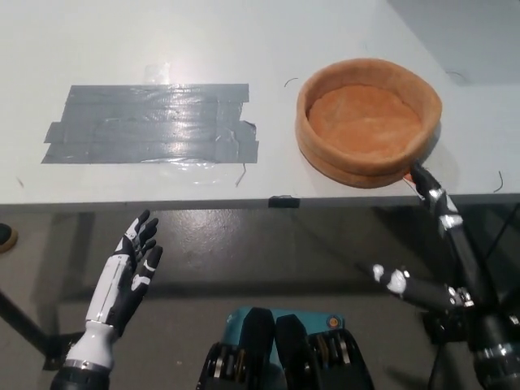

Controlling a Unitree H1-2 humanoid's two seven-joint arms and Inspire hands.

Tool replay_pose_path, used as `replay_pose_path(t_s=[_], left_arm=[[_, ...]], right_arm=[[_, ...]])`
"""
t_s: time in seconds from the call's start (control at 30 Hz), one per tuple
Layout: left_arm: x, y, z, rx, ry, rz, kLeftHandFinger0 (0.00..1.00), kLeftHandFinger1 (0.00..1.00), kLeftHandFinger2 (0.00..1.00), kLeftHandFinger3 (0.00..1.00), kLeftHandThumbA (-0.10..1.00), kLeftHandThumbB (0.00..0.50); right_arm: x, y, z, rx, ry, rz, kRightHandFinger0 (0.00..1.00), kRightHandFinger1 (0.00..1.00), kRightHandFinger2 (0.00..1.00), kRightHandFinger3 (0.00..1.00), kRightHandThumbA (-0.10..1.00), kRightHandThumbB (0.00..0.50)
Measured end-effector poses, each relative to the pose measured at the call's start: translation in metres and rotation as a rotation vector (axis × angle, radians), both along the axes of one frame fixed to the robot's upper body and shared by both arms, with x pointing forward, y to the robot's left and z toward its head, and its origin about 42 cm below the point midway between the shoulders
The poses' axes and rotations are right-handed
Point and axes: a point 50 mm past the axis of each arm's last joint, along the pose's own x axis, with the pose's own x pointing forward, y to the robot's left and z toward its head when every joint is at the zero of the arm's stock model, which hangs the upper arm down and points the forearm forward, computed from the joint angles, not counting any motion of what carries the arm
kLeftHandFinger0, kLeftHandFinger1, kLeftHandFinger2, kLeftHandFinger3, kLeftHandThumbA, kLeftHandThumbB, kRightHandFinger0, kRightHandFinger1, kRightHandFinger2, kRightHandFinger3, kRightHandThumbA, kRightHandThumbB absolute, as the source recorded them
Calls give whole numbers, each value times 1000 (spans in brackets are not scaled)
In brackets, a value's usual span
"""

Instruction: An emotional support dumpling is kept in a soft plate infront in the middle of the desk infront of the robot. The robot extends its right arm to pick up the dumpling and hands it to a person

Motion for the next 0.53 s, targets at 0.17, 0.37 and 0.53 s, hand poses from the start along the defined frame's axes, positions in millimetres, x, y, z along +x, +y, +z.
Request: replay_pose_path(t_s=[0.17,0.37,0.53], left_arm=[[-2,0,-1,0,4,0,1000,1000,1000,1000,842,342],[-9,2,-8,7,24,4,1000,1000,1000,1000,834,348],[-13,2,-10,11,30,6,1000,1000,1000,1000,825,346]], right_arm=[[-4,-12,-35,36,105,-27,1000,1000,1000,1000,964,285],[-4,-14,-73,62,230,-34,1000,1000,1000,1000,945,299],[-6,-14,-80,69,250,-21,1000,1000,1000,1000,942,305]])
